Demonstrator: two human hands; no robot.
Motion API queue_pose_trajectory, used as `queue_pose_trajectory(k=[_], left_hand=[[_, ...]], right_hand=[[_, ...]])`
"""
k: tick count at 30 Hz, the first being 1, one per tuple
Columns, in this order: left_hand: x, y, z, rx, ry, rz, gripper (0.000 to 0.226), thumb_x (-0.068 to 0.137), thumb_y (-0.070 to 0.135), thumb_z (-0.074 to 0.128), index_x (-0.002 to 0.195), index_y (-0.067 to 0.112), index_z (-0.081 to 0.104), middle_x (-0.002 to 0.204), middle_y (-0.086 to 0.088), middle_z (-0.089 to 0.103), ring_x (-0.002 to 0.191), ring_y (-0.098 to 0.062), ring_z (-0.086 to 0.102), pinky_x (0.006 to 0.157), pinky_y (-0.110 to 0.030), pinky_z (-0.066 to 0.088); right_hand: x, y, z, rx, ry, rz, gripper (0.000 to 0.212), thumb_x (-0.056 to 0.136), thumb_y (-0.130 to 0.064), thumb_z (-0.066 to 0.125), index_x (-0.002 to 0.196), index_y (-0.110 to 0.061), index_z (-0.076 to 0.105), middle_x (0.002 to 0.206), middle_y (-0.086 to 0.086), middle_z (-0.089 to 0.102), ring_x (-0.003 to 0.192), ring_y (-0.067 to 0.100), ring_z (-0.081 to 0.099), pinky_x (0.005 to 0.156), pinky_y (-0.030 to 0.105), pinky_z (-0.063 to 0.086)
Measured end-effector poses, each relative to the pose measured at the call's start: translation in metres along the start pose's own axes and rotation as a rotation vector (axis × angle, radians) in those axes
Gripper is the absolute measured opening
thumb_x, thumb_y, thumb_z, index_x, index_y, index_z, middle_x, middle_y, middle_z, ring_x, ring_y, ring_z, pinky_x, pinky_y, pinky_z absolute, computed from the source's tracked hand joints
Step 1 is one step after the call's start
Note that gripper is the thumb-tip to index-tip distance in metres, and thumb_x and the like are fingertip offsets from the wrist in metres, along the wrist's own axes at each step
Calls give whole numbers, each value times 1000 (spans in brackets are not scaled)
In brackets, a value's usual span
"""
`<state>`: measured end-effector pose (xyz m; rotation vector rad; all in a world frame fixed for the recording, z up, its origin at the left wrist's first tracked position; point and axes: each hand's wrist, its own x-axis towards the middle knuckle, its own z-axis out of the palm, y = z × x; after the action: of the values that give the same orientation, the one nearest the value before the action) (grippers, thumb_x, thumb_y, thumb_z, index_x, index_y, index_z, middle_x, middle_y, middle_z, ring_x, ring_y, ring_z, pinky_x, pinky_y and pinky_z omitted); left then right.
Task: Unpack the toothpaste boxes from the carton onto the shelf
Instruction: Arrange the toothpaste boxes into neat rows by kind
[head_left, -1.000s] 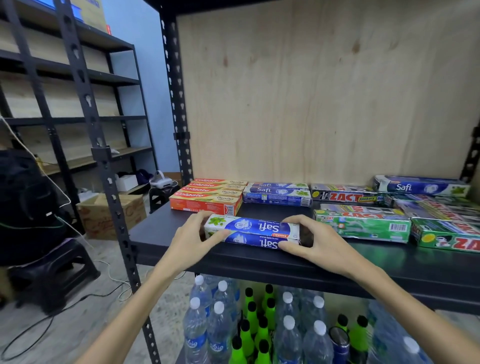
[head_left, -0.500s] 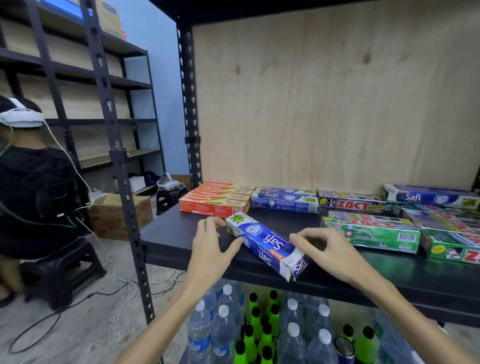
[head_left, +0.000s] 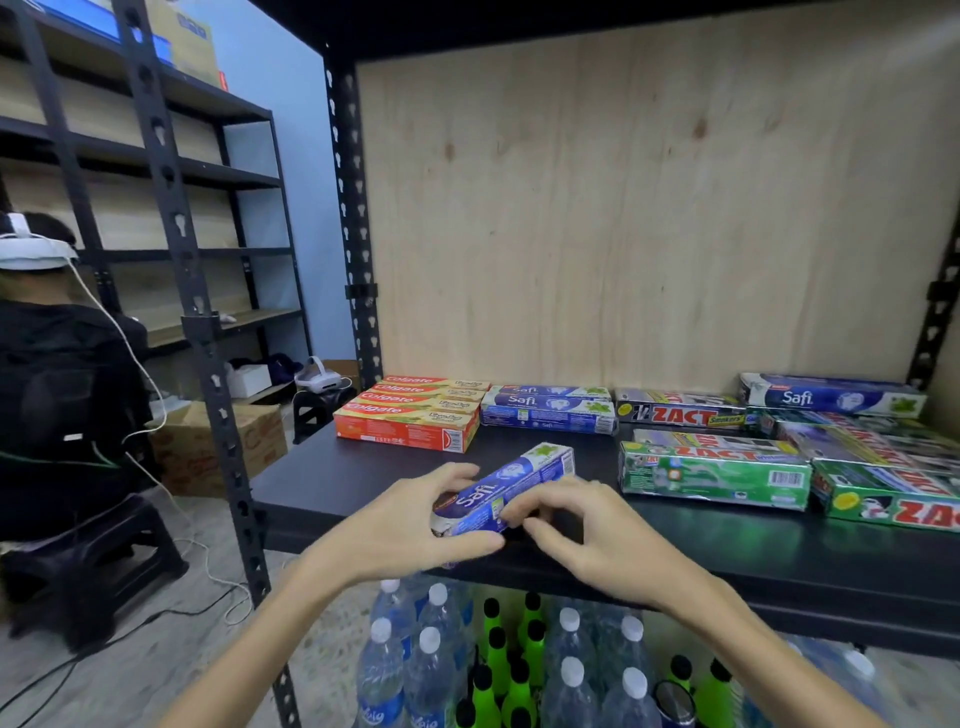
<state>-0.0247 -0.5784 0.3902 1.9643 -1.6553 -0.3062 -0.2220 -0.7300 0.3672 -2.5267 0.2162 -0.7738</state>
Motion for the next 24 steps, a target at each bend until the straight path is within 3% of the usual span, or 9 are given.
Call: queue_pose_trajectory(k=[2,4,6,8,11,14,17,21,24], left_hand=[[8,-8,-10,81,8,-9,64,81,61,72,137,37,52,128,24,60,107,16,57,98,-16,47],[15,-18,-15,174,42,-41,58,79,66,71,128,37,58,122,22,62,107,7,58,97,-24,51],[18,-29,-18,268,109,-91,56,72,78,67,113,41,60,113,24,61,102,1,59,89,-28,53],[18,-36,-15,250,162,-118,55,67,84,64,103,42,60,106,23,62,96,-3,60,81,-28,54],[20,-40,-8,192,228,-78,46,73,74,70,104,42,60,106,23,61,100,-2,58,79,-22,51],[27,-42,-5,127,305,-44,47,78,62,74,118,42,60,112,24,60,107,0,55,81,-18,45],[35,-45,-6,85,360,-26,52,83,51,75,130,37,58,123,21,58,116,0,51,90,-23,46],[54,-47,-9,32,451,21,49,87,43,73,132,39,56,129,20,55,124,-3,48,98,-34,50],[76,-48,-15,27,447,57,48,90,41,71,135,38,54,134,18,55,127,-4,48,100,-37,50]], right_hand=[[9,17,-11,-231,143,-16,22,93,-38,62,114,-39,65,111,-27,64,110,2,52,96,39,44],[18,33,-25,-468,165,51,46,90,-55,59,133,-41,53,128,-23,53,121,7,39,101,40,37],[27,45,-37,-600,63,170,73,86,-69,56,149,-40,36,144,-14,42,130,13,28,103,36,29],[35,55,-42,-612,-78,252,84,83,-76,54,154,-38,29,149,-8,41,134,17,27,105,38,25],[45,60,-43,-577,-161,273,77,86,-72,54,152,-37,34,145,-6,50,132,18,32,106,40,25],[54,60,-45,-560,-187,284,73,88,-67,56,151,-37,35,141,-3,52,132,21,32,106,41,24],[62,61,-49,-578,-213,287,70,83,-72,59,142,-37,47,132,-3,58,125,21,38,104,42,26],[68,68,-56,-529,-74,310,61,73,-74,67,123,-40,60,106,-13,61,112,18,50,101,42,30],[78,78,-65,-522,2,344,62,69,-76,68,120,-42,61,97,-16,55,111,18,52,105,42,30]])
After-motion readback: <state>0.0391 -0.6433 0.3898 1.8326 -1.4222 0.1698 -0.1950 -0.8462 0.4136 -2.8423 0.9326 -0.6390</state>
